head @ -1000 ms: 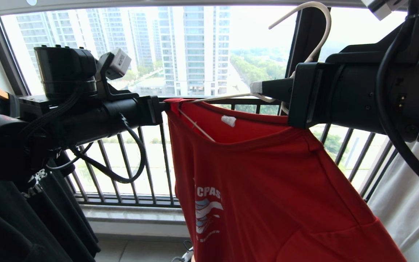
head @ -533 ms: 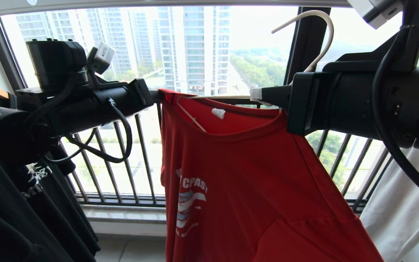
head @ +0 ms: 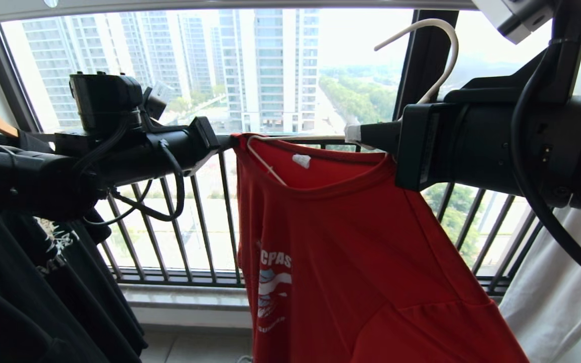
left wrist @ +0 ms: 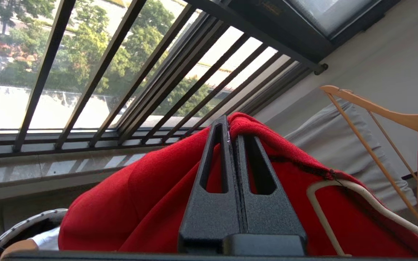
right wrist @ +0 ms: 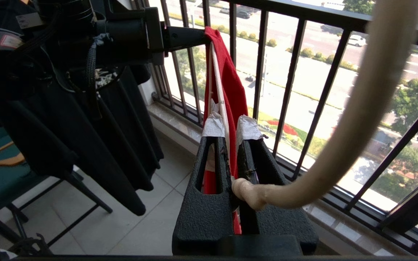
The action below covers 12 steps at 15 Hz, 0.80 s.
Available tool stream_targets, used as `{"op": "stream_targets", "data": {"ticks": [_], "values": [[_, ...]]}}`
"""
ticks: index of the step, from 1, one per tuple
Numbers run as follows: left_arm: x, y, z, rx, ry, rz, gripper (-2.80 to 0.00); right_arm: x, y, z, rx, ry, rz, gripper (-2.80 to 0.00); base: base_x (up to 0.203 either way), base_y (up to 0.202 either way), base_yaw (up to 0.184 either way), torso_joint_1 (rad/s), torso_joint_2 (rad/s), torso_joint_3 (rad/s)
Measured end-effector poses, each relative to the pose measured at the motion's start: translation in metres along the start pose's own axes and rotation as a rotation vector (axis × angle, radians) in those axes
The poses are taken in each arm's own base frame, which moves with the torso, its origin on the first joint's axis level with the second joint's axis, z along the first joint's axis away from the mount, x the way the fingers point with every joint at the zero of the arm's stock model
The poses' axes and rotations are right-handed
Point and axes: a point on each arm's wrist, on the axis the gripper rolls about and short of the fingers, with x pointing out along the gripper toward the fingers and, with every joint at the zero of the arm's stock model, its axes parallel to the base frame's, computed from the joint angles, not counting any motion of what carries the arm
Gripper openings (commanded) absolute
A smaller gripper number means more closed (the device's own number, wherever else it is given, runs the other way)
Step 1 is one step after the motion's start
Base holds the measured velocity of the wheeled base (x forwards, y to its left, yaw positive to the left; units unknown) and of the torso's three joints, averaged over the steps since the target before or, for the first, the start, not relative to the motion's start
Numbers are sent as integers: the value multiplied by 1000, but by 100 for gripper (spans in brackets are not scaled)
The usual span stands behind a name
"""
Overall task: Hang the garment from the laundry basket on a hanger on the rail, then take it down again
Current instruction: Take the clothes off the clothes rack
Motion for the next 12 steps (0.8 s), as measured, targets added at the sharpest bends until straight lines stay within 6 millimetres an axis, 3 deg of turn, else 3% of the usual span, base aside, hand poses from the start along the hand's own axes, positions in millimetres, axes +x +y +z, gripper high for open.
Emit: {"op": "stream_targets", "data": {"ticks": [8, 12], "values": [[19, 14, -11, -37, 46, 17, -280, 4, 10, -2, 3, -21, 44, -280, 0, 0, 0, 0, 0, 0], [23, 4, -28, 31, 101, -2, -280, 16, 11, 2, 18, -103, 39, -280, 0, 0, 0, 0, 0, 0]]}}
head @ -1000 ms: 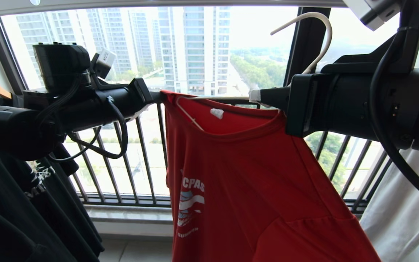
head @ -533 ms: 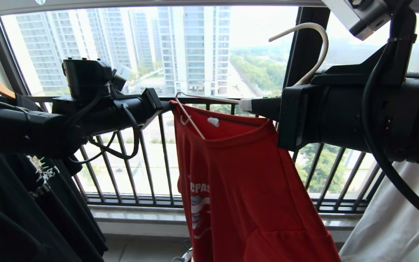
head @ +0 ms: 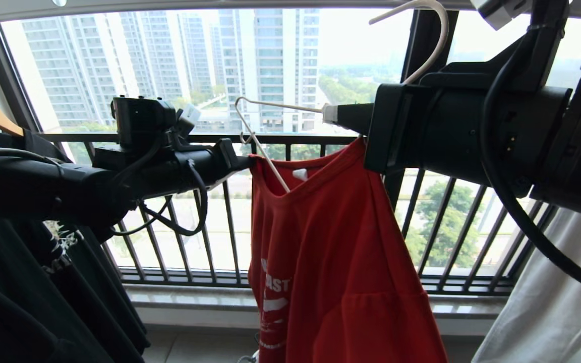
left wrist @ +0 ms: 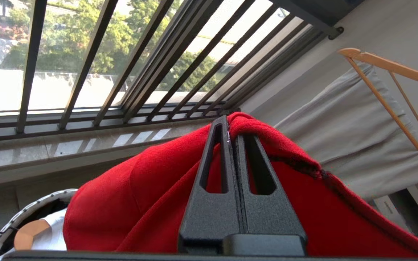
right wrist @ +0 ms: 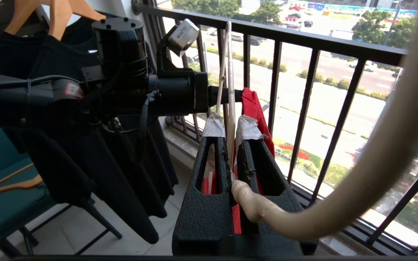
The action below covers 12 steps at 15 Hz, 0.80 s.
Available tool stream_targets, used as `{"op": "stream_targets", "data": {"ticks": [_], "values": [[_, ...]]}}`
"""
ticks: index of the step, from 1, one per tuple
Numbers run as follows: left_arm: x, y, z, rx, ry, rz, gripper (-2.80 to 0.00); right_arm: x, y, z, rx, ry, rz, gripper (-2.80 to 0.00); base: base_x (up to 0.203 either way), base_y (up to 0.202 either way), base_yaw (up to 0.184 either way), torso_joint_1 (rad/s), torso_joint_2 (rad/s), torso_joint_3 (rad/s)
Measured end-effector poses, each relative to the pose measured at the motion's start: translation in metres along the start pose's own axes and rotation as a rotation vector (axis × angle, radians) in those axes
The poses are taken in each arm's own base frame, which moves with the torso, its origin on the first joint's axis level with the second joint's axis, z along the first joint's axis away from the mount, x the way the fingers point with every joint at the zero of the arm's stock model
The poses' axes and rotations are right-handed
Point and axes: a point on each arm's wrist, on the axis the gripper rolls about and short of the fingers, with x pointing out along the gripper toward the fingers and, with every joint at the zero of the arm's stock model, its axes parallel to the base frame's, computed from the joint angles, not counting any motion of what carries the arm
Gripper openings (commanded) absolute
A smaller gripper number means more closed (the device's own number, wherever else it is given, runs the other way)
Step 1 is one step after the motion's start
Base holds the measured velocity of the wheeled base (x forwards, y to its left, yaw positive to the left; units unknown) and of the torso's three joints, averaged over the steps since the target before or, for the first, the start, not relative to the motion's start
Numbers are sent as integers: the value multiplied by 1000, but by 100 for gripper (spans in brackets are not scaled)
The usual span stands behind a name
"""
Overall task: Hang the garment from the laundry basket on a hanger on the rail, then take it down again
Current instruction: Take the clothes off the clothes rack
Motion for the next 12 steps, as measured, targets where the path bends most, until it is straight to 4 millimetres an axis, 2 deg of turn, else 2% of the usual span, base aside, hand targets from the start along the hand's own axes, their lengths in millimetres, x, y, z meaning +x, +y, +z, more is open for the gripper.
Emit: {"op": "stream_targets", "data": {"ticks": [5, 9, 12], "values": [[-14, -29, -14, 53, 81, -30, -280, 22, -14, -8, 2, -25, -57, -280, 0, 0, 0, 0, 0, 0], [-32, -61, -26, 129, 185, -62, -280, 43, -32, -18, 3, -43, -117, -280, 0, 0, 0, 0, 0, 0], [-39, -80, -37, 174, 244, -101, -280, 51, -37, -22, -10, -48, -133, -280, 0, 0, 0, 0, 0, 0]]}}
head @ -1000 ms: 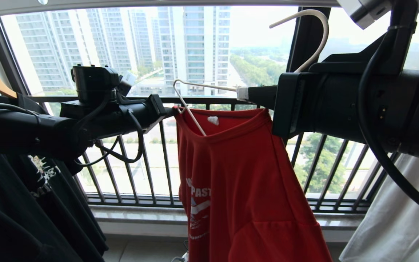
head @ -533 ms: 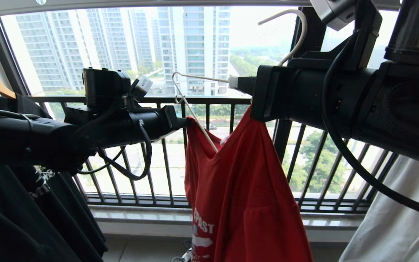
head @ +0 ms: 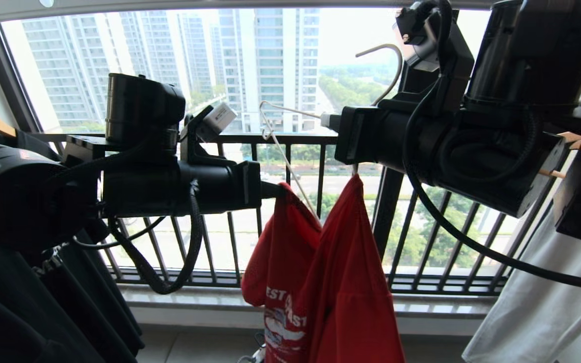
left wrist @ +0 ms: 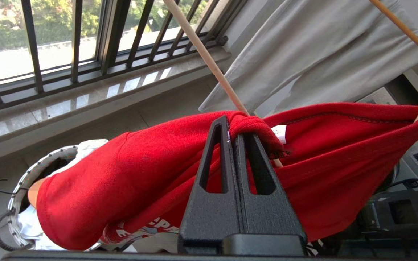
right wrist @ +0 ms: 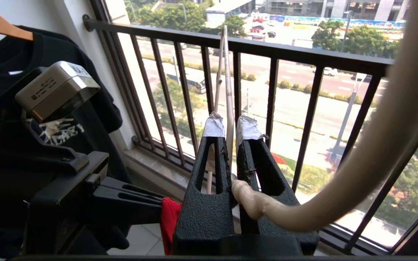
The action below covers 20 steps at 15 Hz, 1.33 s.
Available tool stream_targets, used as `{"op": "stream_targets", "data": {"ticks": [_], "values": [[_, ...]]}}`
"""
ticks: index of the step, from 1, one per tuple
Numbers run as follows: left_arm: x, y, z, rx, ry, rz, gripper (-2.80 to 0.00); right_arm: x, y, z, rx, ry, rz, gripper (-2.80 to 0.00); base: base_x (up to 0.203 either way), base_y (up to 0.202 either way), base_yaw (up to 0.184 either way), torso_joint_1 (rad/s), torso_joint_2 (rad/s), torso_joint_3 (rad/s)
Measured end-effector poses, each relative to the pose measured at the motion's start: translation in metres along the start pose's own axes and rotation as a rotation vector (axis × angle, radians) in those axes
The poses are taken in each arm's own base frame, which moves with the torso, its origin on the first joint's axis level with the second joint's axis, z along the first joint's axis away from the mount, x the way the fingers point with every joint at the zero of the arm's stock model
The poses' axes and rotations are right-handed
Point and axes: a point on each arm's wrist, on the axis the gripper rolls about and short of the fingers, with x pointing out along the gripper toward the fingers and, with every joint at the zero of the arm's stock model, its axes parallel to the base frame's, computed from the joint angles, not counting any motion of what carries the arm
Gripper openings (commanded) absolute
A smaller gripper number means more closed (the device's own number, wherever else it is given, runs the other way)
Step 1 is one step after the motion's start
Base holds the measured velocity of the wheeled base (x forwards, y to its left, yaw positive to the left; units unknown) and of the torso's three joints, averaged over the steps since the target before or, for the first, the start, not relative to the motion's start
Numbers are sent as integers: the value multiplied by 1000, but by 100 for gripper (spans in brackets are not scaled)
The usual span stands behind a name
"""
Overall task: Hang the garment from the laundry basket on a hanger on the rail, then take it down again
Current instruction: Take the clothes off the clothes rack, then put clothes in the basket
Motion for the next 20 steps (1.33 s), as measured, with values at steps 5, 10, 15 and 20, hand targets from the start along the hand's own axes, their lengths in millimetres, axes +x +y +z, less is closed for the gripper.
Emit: {"op": "stream_targets", "data": {"ticks": [5, 10, 15, 20], "values": [[-12, -26, -6, 31, 6, -69, -280, 10, 1, 0, -13, -94, -26, -280, 0, 0, 0, 0, 0, 0], [-54, -46, 6, 75, -95, -102, -280, 9, -2, -24, -99, -54, -35, -280, 0, 0, 0, 0, 0, 0], [-64, -42, 12, 61, -93, -54, -280, 8, -13, -41, -151, -25, -59, -280, 0, 0, 0, 0, 0, 0], [-39, -29, 6, 77, -24, -28, -280, 17, -32, -38, -131, -161, -117, -280, 0, 0, 0, 0, 0, 0]]}}
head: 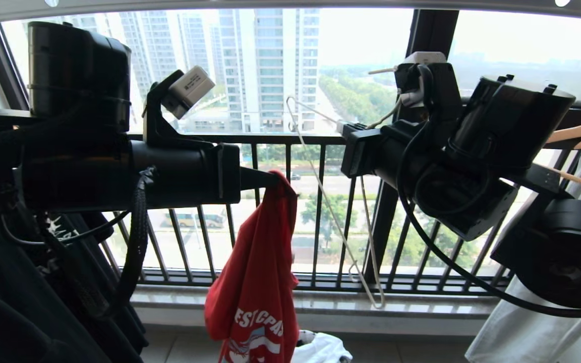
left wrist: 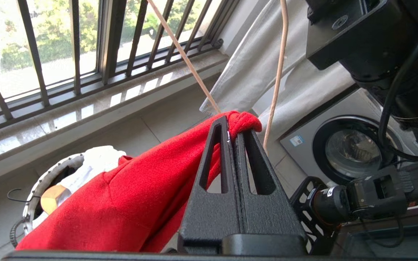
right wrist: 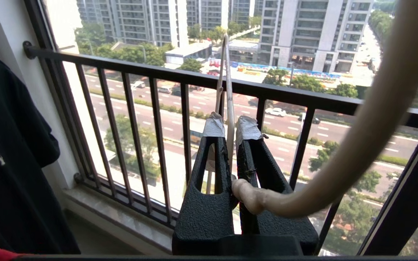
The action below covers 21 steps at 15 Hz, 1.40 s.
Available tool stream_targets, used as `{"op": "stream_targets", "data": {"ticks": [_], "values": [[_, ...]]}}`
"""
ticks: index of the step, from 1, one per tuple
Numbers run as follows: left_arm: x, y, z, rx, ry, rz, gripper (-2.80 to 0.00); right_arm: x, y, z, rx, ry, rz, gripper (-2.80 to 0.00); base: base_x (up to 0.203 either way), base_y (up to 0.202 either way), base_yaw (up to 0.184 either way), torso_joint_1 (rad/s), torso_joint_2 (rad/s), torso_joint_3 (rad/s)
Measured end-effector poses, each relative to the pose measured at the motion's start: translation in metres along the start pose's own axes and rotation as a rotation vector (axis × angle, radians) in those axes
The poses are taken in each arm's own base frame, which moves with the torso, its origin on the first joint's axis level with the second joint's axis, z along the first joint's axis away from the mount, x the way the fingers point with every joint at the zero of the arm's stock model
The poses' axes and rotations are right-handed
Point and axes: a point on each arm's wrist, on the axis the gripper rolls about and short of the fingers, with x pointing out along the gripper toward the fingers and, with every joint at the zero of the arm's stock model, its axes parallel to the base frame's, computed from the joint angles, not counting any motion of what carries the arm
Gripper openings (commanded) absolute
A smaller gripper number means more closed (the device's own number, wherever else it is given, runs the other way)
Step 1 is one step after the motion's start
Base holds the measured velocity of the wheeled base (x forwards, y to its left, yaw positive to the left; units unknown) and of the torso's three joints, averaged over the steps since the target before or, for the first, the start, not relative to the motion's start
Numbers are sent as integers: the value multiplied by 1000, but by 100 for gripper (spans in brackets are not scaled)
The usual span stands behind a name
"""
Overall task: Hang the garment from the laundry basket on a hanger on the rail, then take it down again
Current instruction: Put clothes in the basket
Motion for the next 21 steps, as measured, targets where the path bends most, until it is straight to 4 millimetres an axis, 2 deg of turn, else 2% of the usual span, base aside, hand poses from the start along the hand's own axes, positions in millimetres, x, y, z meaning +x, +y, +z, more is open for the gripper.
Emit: {"op": "stream_targets", "data": {"ticks": [4, 10, 14, 18, 21], "values": [[29, 17, -12, 4, 69, 26, -280, 3, -26, -12, -20, 20, -71, -280, 0, 0, 0, 0, 0, 0], [73, 69, -36, 56, 140, 146, -280, 6, -49, -14, -53, 32, -114, -280, 0, 0, 0, 0, 0, 0], [103, 97, -62, 73, 227, 213, -280, 7, -59, -14, -59, 32, -141, -280, 0, 0, 0, 0, 0, 0], [135, 126, -97, 104, 290, 229, -280, 7, -66, -14, -77, 31, -157, -280, 0, 0, 0, 0, 0, 0], [155, 147, -122, 140, 336, 304, -280, 8, -69, -14, -79, 31, -165, -280, 0, 0, 0, 0, 0, 0]]}}
